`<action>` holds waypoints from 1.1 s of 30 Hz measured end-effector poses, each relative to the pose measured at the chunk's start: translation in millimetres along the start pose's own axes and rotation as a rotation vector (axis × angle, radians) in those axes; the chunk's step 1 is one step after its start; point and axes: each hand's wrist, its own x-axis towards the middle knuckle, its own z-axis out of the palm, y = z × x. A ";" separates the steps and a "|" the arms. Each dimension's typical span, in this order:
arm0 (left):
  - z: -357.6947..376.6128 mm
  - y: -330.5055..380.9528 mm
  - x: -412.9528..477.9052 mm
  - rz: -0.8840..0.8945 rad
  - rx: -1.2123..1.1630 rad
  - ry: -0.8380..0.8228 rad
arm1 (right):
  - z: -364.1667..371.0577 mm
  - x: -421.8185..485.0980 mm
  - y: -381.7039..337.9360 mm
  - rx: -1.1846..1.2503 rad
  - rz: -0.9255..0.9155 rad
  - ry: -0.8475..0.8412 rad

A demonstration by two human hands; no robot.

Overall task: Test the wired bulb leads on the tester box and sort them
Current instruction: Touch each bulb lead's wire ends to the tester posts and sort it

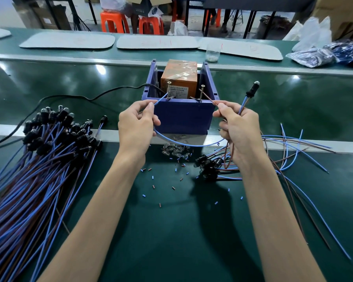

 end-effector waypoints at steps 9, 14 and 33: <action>0.1 -4.5 2.1 -0.028 0.003 0.013 | -1.0 0.5 -1.4 0.046 0.038 0.007; 0.6 -5.7 3.1 -0.028 0.016 0.031 | -0.4 0.9 -2.3 0.059 0.043 0.014; 0.0 -5.7 4.2 -0.040 0.002 0.026 | 0.0 2.5 -4.5 0.115 0.054 0.009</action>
